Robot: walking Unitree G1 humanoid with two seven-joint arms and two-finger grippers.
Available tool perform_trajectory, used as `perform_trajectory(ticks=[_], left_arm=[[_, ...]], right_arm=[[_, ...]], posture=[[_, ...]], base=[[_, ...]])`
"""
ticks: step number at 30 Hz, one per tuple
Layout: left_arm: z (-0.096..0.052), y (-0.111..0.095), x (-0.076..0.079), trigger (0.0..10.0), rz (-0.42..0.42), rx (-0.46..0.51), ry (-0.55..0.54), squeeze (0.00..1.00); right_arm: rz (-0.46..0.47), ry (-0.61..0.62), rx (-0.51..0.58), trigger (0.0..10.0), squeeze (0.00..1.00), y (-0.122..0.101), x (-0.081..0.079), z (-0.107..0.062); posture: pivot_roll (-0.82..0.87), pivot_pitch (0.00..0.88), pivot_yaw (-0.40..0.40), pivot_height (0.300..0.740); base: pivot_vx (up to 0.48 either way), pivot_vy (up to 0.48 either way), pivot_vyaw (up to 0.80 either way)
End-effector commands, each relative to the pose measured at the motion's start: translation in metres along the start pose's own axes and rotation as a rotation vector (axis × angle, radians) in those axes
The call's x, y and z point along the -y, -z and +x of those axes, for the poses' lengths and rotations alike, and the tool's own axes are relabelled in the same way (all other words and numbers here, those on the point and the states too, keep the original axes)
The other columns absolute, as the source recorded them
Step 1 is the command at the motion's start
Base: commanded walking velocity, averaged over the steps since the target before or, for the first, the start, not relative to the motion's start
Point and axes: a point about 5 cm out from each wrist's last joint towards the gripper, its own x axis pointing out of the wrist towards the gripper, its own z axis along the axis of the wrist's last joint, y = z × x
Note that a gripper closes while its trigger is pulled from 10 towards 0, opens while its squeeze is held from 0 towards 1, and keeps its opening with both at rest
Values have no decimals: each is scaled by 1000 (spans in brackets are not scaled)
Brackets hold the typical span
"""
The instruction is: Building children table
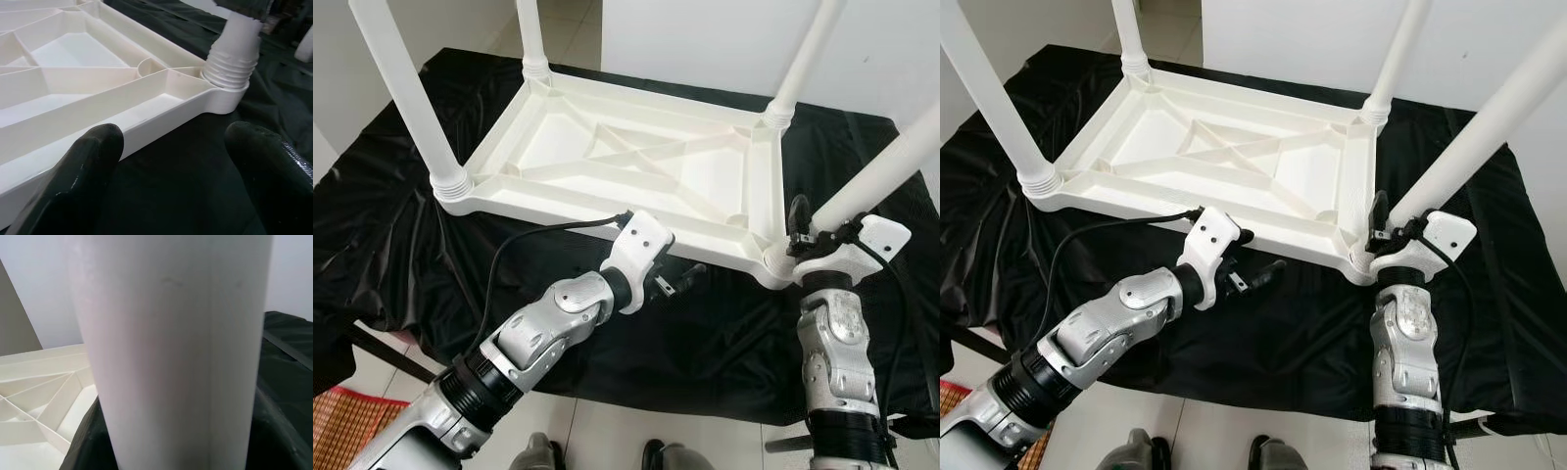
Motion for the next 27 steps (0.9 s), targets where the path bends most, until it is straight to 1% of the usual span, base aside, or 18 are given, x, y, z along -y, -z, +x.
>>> perform_trajectory(ticks=[1,2,4,6,8,13,14,15,18,21,27], left_arm=[[-1,-3,18,10000,14,4,305,0],[-1,-3,18,10000,14,4,303,0],[-1,-3,17,10000,14,6,300,0],[0,-3,17,10000,15,6,296,0],[0,-3,17,10000,15,7,296,0],[1,-3,17,10000,13,9,294,0],[1,-3,17,10000,13,10,293,0],[1,-3,17,10000,13,10,293,0],[1,-3,18,10000,12,13,291,0],[2,-3,18,10000,12,14,289,0],[2,-3,16,10000,13,17,279,0]], right_arm=[[-5,28,-210,10000,0,38,7,-12],[14,31,-226,10000,0,40,7,-12],[22,19,-248,10000,0,41,5,-9],[61,30,-282,10000,0,43,5,-7],[32,16,-300,10000,0,43,4,-3],[11,-3,-326,10000,0,39,5,5],[-16,-11,-334,10000,0,37,5,7],[-16,-11,-334,10000,0,37,5,7],[-56,-41,-357,10000,0,35,4,14],[-55,-57,-370,10000,0,34,2,17],[-94,-101,-382,10000,0,31,-2,23]], posture=[[38,153,2,740],[38,153,2,740],[38,153,2,740],[36,150,-2,740],[36,150,-2,740],[34,150,-5,740],[34,150,-5,740],[34,150,-5,740],[29,154,-9,740],[29,154,-9,740],[31,164,-13,740]], base=[[0,0,0],[0,0,0],[0,0,0],[0,0,0],[0,0,0],[0,0,0],[0,0,0],[0,0,0],[0,0,0],[0,0,0],[0,0,0]])
